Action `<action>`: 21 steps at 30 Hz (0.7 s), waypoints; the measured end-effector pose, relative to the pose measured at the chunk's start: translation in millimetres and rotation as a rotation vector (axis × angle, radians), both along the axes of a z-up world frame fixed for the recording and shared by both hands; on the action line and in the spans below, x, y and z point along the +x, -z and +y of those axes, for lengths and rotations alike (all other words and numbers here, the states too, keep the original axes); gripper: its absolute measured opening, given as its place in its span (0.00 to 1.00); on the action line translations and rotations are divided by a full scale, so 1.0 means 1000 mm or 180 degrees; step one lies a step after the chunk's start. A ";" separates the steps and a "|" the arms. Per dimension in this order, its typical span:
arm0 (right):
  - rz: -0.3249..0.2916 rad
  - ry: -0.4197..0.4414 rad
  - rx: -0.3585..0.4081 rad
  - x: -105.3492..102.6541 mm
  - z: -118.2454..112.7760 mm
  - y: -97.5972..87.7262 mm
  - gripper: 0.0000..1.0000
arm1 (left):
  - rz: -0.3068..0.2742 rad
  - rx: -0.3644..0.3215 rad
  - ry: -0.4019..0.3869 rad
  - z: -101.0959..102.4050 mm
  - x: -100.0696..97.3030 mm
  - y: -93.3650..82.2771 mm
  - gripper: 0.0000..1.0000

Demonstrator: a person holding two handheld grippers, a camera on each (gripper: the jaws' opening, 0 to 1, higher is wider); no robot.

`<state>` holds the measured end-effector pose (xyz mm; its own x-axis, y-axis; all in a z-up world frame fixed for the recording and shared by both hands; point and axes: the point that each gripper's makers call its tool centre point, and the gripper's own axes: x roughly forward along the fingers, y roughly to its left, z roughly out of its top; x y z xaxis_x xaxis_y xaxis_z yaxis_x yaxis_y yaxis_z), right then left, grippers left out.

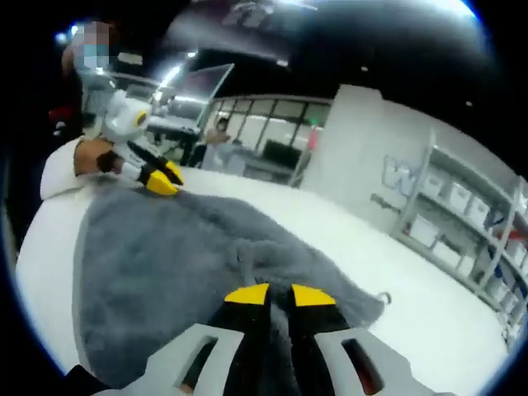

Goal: Open the folded towel by lifting each exposed corner and separating the folded layers until the towel lies flat within the target outline without major curled edges

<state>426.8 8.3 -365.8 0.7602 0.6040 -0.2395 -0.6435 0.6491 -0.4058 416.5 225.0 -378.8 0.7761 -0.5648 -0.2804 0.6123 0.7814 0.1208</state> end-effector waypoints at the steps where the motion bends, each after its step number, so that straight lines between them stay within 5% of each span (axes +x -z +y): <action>1: 0.0006 -0.0007 -0.0036 -0.001 -0.003 0.002 0.00 | 0.0016 -0.0016 0.0032 -0.002 -0.001 0.000 0.02; 10: 0.0372 0.0039 -0.0333 -0.012 -0.034 0.037 0.00 | 0.0208 0.0332 0.0335 -0.019 -0.013 0.024 0.00; 14: 0.0383 0.0015 -0.0376 -0.016 -0.034 0.042 0.00 | 0.0469 0.0116 0.0273 -0.018 -0.016 0.026 0.00; 21: 0.0628 0.0070 -0.0191 -0.023 -0.038 0.044 0.00 | 0.0584 0.0022 0.0239 -0.021 -0.019 0.027 0.00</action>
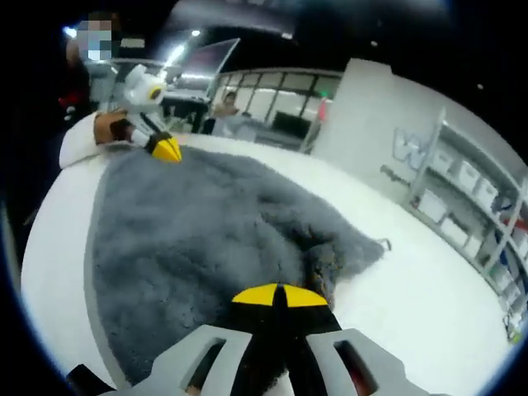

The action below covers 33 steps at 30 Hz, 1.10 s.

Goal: Open the folded towel by lifting each exposed corner and separating the folded layers until the towel lies flat within the target outline without major curled edges

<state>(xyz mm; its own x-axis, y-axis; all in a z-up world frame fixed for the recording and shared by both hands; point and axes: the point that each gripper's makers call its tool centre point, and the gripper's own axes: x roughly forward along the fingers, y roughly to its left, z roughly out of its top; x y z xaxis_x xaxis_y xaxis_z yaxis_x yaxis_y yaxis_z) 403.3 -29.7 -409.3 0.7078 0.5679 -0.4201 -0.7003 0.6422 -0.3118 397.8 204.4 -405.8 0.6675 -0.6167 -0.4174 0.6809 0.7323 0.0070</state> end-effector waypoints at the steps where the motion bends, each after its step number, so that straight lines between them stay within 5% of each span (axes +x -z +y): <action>1: 0.0032 0.0008 0.0028 -0.001 -0.001 0.000 0.00 | 0.0028 -0.0023 0.0005 -0.003 -0.003 0.000 0.00; 16: 0.0266 -0.0010 0.0250 -0.020 -0.005 0.001 0.00 | 0.0169 -0.0149 0.0213 -0.004 -0.027 0.002 0.00; 24: 0.0331 -0.0035 0.0305 -0.025 -0.005 0.001 0.00 | 0.0010 0.0007 0.0309 -0.005 -0.034 0.002 0.00; 33: 0.0456 -0.0030 0.0410 -0.027 -0.007 0.001 0.00 | 0.0168 -0.0127 0.0331 -0.006 -0.037 0.002 0.00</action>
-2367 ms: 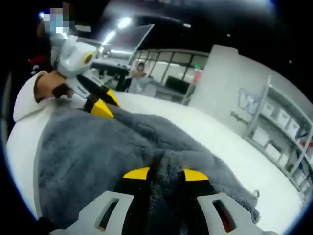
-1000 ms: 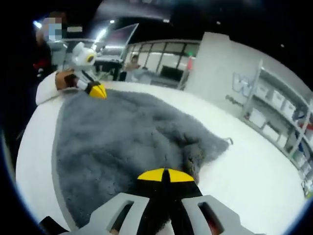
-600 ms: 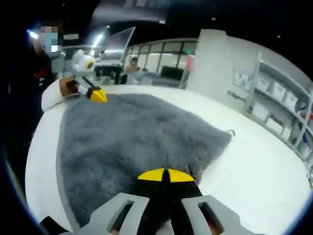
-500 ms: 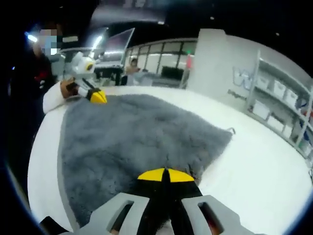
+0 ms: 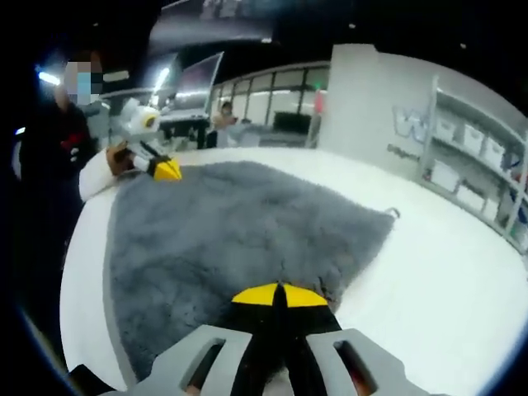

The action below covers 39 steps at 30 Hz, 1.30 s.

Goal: Open the folded towel by lifting each exposed corner and separating the folded layers until the towel lies flat within the target outline without major curled edges

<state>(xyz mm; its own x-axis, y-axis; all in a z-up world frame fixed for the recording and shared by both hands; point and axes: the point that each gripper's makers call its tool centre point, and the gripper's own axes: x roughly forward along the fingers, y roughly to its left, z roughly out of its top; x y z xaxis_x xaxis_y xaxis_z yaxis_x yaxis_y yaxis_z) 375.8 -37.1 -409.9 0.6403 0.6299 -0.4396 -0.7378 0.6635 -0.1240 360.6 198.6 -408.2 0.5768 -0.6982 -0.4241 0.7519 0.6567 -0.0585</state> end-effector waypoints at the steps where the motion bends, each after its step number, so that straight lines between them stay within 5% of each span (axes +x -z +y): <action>1: 0.0006 0.0004 0.0003 0.000 0.000 0.000 0.00 | -0.0003 -0.0010 0.0005 0.000 0.000 0.000 0.00; 11: 0.0205 0.0031 0.0151 -0.008 -0.004 0.001 0.00 | 0.0039 -0.0058 0.0047 -0.001 -0.004 0.000 0.00; 17: 0.0040 -0.0109 0.0231 -0.009 0.002 -0.007 0.00 | -0.0227 0.0032 0.0100 0.000 -0.004 -0.004 0.00; 21: -0.0255 -0.0143 0.0475 -0.004 0.003 -0.029 0.00 | -0.0839 0.0206 0.0114 0.005 0.000 -0.017 0.06; 23: -0.0469 -0.0127 0.0518 -0.001 0.002 -0.039 0.00 | -0.0827 0.0085 0.0098 0.004 -0.001 -0.021 0.15; 26: -0.0493 -0.0218 0.0765 -0.005 0.012 -0.050 0.00 | -0.0898 -0.0067 -0.0001 0.009 0.004 -0.030 0.26; 30: -0.0880 -0.0303 0.0777 -0.010 0.024 -0.064 0.18 | -0.0921 -0.0210 -0.0161 0.028 0.017 -0.037 0.27; 34: -0.0820 -0.0579 0.0823 -0.038 0.057 -0.071 0.26 | -0.0979 -0.0261 -0.0129 0.035 0.022 -0.041 0.28; 39: -0.1115 -0.0896 0.0680 -0.074 0.099 -0.084 0.33 | -0.0940 -0.0367 0.0013 0.029 0.018 -0.042 0.33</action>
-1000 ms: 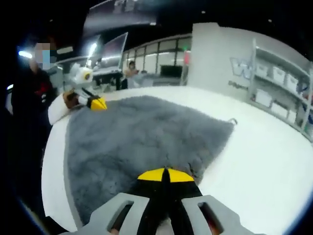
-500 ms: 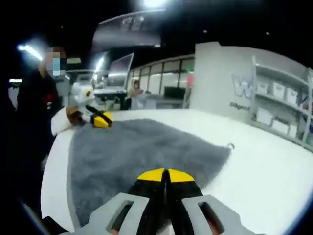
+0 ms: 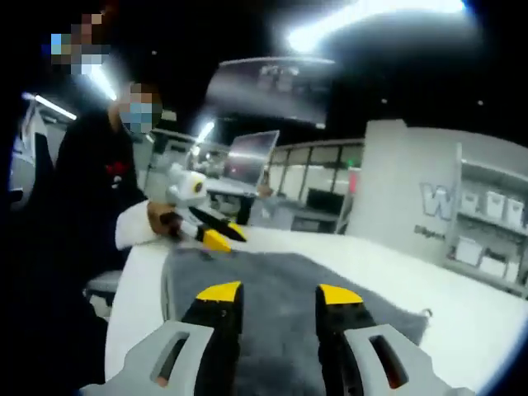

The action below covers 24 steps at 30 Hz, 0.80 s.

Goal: Open the folded towel by lifting each exposed corner and separating the folded layers until the towel lies flat within the target outline without major curled edges

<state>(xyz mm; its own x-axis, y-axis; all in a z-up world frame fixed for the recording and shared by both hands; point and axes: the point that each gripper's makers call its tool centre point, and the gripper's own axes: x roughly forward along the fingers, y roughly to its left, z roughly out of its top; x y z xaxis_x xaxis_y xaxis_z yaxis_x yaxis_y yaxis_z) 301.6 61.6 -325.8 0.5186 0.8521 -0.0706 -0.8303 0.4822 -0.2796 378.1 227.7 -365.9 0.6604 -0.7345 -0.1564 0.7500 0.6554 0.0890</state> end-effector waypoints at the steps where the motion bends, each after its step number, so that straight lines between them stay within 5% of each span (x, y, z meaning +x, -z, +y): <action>1: -0.0062 -0.0030 -0.0074 -0.004 0.005 0.001 0.33 | 0.0004 -0.0001 0.0012 0.000 0.000 0.000 0.33; 8: -0.0671 -0.0120 -0.0700 -0.030 0.031 0.018 0.35 | 0.0011 0.0102 0.0089 -0.008 -0.009 0.006 0.36; 16: -0.0970 -0.0144 -0.1205 -0.046 0.050 0.050 0.47 | -0.0003 0.0102 0.0052 -0.009 -0.014 0.006 0.41; 24: -0.1245 0.0073 -0.1423 -0.037 0.051 0.053 0.53 | 0.0044 0.0012 -0.0146 -0.005 -0.007 0.004 0.68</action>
